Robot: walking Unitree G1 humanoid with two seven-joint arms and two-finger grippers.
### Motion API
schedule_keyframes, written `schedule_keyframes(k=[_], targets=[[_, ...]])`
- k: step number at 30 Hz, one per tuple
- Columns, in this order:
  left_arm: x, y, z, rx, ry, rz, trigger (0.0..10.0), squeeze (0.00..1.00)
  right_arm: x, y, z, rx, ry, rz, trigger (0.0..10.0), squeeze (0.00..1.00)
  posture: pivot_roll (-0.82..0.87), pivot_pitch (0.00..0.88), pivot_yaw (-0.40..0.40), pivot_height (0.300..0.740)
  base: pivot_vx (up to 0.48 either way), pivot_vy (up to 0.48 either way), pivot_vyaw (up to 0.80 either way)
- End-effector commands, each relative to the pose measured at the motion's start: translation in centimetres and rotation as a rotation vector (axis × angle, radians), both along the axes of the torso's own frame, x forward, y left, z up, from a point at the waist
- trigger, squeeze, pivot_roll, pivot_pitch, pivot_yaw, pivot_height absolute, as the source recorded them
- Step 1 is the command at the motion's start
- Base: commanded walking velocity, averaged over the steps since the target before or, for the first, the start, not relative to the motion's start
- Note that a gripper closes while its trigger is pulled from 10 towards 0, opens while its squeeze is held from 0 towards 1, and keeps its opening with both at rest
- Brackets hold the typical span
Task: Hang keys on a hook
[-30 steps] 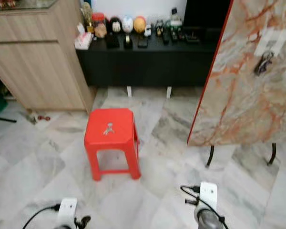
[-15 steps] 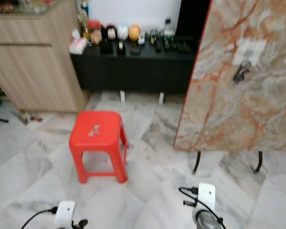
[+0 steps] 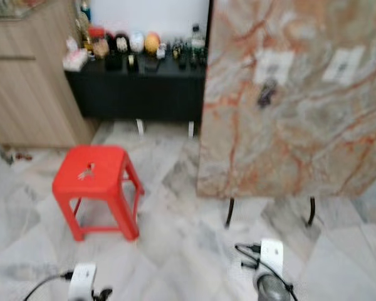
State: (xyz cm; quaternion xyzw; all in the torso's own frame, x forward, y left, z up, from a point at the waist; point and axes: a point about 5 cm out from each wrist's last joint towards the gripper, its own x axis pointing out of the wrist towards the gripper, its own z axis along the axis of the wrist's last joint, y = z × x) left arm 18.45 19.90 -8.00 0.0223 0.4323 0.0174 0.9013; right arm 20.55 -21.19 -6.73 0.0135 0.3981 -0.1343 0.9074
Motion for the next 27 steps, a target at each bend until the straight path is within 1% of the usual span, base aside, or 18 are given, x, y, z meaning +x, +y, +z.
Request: schedule_keyframes(k=[1,3,7,13,20,27], targets=[[-0.44,-0.26,-0.27,-0.006,0.017,-0.007,10.0,0.0,0.32,-0.37,0.27,-0.011,-0.011,-0.009,10.0,0.0,-0.08,0.049,-0.024,0.74,0.0,-0.442,0.0],[-0.41,-0.31,-0.26,-0.006,0.019,-0.009,10.0,0.0,0.35,-0.42,0.29,-0.012,-0.011,-0.009,10.0,0.0,-0.09,0.05,-0.027,0.74,0.0,-0.326,0.0],[-0.51,-0.42,-0.35,-0.013,0.031,-0.008,10.0,0.0,0.32,-0.5,0.29,-0.014,-0.01,-0.008,10.0,0.0,-0.08,0.041,-0.026,0.74,0.0,0.0,0.0],[-0.49,-0.52,-0.34,-0.03,0.023,0.003,10.0,0.0,0.33,-0.54,0.3,-0.019,-0.01,-0.004,10.0,0.0,-0.08,0.034,-0.024,0.74,0.0,0.0,0.0],[-0.5,-0.63,-0.37,-0.024,0.034,-0.035,10.0,0.0,0.29,-0.61,0.31,-0.023,-0.014,-0.007,10.0,0.0,-0.09,0.02,-0.02,0.74,0.0,0.0,0.0],[-0.63,-0.75,-0.48,-0.025,0.047,-0.035,10.0,0.0,0.25,-0.68,0.3,-0.027,-0.01,0.009,10.0,0.0,-0.09,0.0,-0.027,0.74,0.31,0.0,0.0]])
